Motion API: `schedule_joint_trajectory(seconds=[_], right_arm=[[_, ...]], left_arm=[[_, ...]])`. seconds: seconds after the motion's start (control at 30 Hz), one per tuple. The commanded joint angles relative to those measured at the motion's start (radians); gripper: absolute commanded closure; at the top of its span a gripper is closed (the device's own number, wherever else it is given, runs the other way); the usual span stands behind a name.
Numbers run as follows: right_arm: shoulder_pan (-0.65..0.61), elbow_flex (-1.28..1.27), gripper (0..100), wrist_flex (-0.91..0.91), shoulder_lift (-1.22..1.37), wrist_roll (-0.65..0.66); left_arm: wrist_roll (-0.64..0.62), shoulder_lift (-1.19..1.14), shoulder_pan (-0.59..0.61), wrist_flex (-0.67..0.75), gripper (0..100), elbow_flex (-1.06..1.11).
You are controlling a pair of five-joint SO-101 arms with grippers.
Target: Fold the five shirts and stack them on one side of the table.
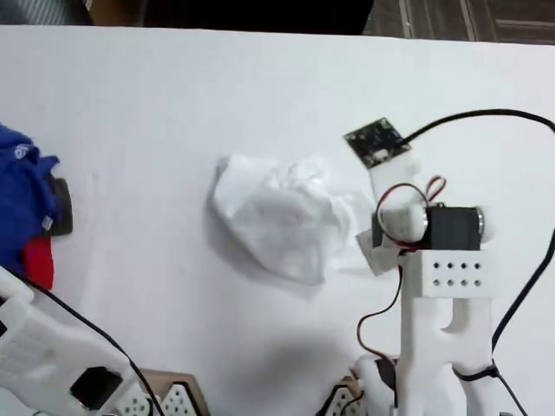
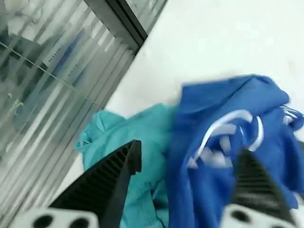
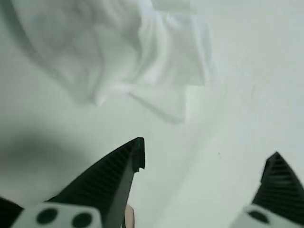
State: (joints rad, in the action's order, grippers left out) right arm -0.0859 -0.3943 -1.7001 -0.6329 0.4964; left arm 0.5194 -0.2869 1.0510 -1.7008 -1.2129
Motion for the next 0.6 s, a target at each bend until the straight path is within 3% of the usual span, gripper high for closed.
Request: schedule_joint_trajectory(seconds=[0.0,0.13,0.27,0.43,0.57], right_arm=[[-0.062,0.005,58.7,0.012,0.008,-0.002],[-0.137,0.005,58.7,0.045,0.008,-0.005],[-0.219,0.005,58.7,0.148,0.013,-0.094],[-0.294,0.011,58.7,0.248,0.148,-0.144],[-0.303,0.012,58.7,0.323,0.341,-0.144]], left_arm=[[-0.041,0.066,0.006,0.114,60,-0.007],[-0.144,0.066,-0.078,0.133,60,0.001],[-0.153,0.037,-0.347,-0.092,60,0.053],[-0.247,0.037,-0.663,-0.063,60,0.423],[-0.330,0.011,-0.898,0.038,60,0.739]])
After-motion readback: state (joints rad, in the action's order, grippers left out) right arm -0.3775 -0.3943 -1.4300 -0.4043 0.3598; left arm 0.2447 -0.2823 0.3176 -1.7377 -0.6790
